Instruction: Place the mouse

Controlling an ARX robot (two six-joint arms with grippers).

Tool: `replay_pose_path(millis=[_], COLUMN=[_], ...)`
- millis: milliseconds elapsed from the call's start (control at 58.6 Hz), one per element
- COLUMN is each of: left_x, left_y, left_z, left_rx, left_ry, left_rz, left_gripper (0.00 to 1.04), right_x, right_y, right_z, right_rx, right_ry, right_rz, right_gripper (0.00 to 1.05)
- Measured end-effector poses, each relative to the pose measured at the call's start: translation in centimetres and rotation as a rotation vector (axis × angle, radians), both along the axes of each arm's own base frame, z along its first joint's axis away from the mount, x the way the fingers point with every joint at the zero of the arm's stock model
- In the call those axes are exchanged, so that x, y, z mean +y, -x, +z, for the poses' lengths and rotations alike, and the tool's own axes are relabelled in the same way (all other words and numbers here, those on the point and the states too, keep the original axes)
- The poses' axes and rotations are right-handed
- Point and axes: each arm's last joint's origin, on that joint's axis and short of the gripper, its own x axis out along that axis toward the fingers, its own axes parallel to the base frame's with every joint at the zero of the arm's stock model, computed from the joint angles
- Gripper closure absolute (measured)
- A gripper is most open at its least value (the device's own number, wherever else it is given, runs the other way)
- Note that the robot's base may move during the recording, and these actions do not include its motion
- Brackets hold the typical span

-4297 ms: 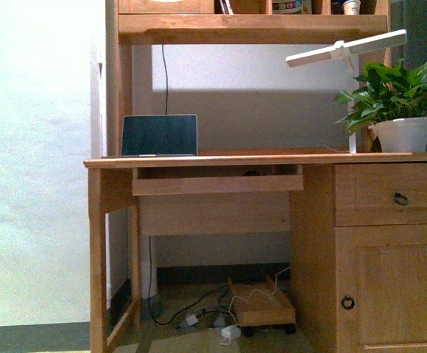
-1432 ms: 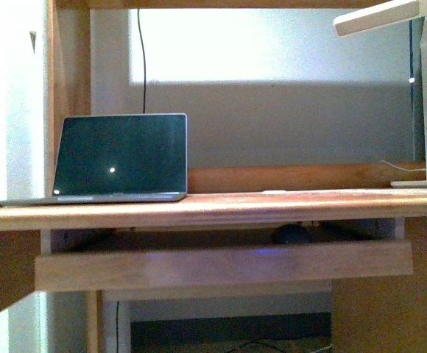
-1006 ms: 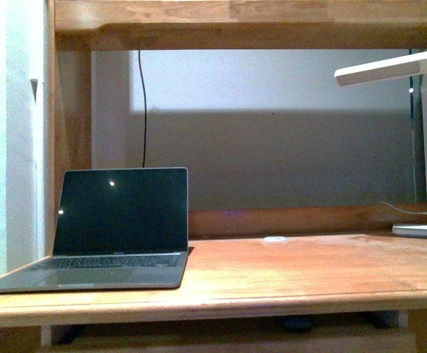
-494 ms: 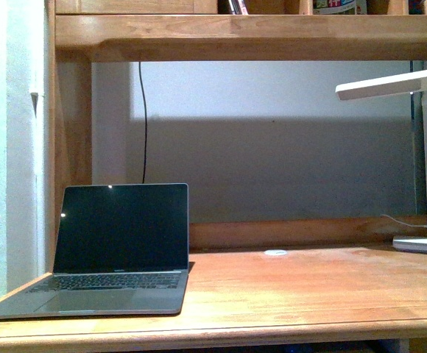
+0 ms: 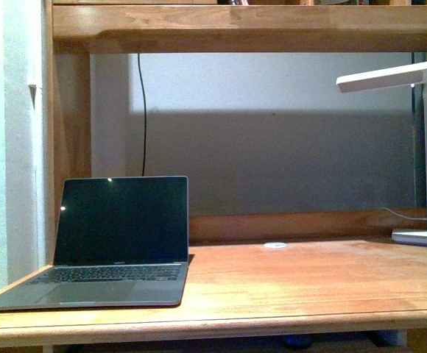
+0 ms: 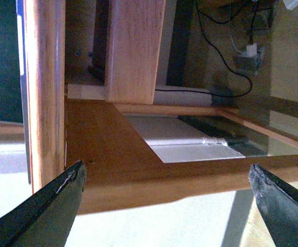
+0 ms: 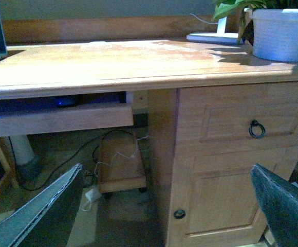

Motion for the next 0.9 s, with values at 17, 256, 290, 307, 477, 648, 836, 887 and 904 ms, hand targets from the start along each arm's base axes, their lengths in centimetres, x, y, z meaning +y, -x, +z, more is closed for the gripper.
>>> replay_pose_path(millis=[17, 256, 290, 307, 477, 648, 836, 887, 904], left_x=[0.0, -1.5, -1.7, -1.9, -3.1, -3.9, -4.1, -4.1, -4.1], left_y=[-0.5, -6.0, -6.5, -6.8, -8.6, -10.2, -12.1, -12.5, -12.6], left_z=[-0.1, -0.4, -0.4, -0.5, -1.7, -2.4, -2.6, -2.6, -2.6], left_rx=[-0.008, -0.114, -0.112, -0.110, -0.059, -0.048, -0.087, -0.096, -0.096], left_ry=[-0.011, -0.075, -0.075, -0.073, -0.066, -0.072, -0.112, -0.129, -0.130], left_rz=[-0.010, -0.130, -0.142, -0.150, -0.199, -0.240, -0.248, -0.250, -0.249], left_gripper=[0.08, 0.08, 0.08, 0.08, 0.08, 0.08, 0.08, 0.08, 0.08], right_x=[0.0, 0.0, 0.0, 0.0, 0.0, 0.0, 0.0, 0.0, 0.0], right_y=[0.0, 0.0, 0.0, 0.0, 0.0, 0.0, 0.0, 0.0, 0.0], right_z=[0.0, 0.0, 0.0, 0.0, 0.0, 0.0, 0.0, 0.0, 0.0], right_rx=[0.000, 0.000, 0.000, 0.000, 0.000, 0.000, 0.000, 0.000, 0.000], right_ry=[0.000, 0.000, 0.000, 0.000, 0.000, 0.000, 0.000, 0.000, 0.000], right_rz=[0.000, 0.000, 0.000, 0.000, 0.000, 0.000, 0.000, 0.000, 0.000], right_gripper=[0.07, 0.07, 0.07, 0.07, 0.07, 0.07, 0.07, 0.07, 0.07])
